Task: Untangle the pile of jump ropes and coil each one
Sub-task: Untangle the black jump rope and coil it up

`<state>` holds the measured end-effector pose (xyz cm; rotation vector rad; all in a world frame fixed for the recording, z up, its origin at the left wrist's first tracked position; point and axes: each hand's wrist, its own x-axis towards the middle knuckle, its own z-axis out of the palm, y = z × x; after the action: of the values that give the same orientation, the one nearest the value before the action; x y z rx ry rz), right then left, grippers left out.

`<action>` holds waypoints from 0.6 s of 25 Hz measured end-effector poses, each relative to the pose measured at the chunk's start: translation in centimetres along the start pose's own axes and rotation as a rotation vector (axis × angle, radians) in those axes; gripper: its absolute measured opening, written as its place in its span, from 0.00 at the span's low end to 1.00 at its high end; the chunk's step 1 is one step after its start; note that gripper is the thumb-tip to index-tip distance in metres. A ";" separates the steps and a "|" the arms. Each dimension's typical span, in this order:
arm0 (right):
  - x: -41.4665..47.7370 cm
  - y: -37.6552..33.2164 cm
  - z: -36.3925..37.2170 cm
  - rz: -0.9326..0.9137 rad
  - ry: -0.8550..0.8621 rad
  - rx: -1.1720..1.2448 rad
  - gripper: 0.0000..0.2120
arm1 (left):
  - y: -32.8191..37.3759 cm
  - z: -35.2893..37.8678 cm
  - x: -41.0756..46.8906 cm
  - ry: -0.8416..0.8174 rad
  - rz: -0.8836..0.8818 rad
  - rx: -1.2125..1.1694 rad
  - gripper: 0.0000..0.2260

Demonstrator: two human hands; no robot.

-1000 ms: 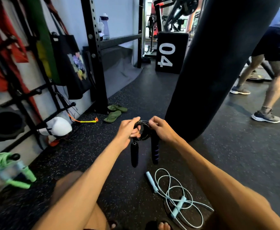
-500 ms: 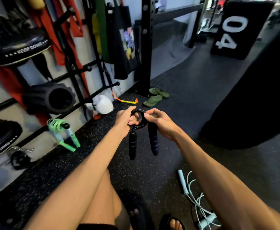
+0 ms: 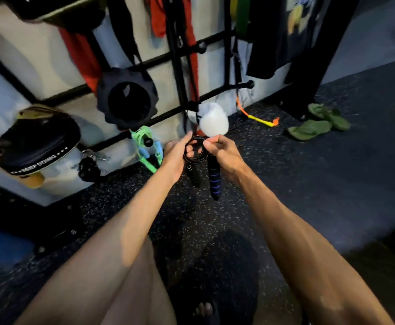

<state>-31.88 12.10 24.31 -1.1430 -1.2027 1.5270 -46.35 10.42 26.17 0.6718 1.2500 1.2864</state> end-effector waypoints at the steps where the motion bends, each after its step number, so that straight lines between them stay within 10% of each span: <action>1: 1.4 0.6 0.7 0.011 -0.025 0.001 0.07 | -0.1 -0.9 0.6 0.019 0.026 0.016 0.11; 15: 14.5 7.7 12.9 -0.074 -0.151 -0.085 0.02 | -2.2 -13.8 10.1 0.515 0.330 0.561 0.10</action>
<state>-48.19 22.25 16.17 -1.0408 -1.4081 1.5406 -60.16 15.90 17.42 1.0127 2.0283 1.4360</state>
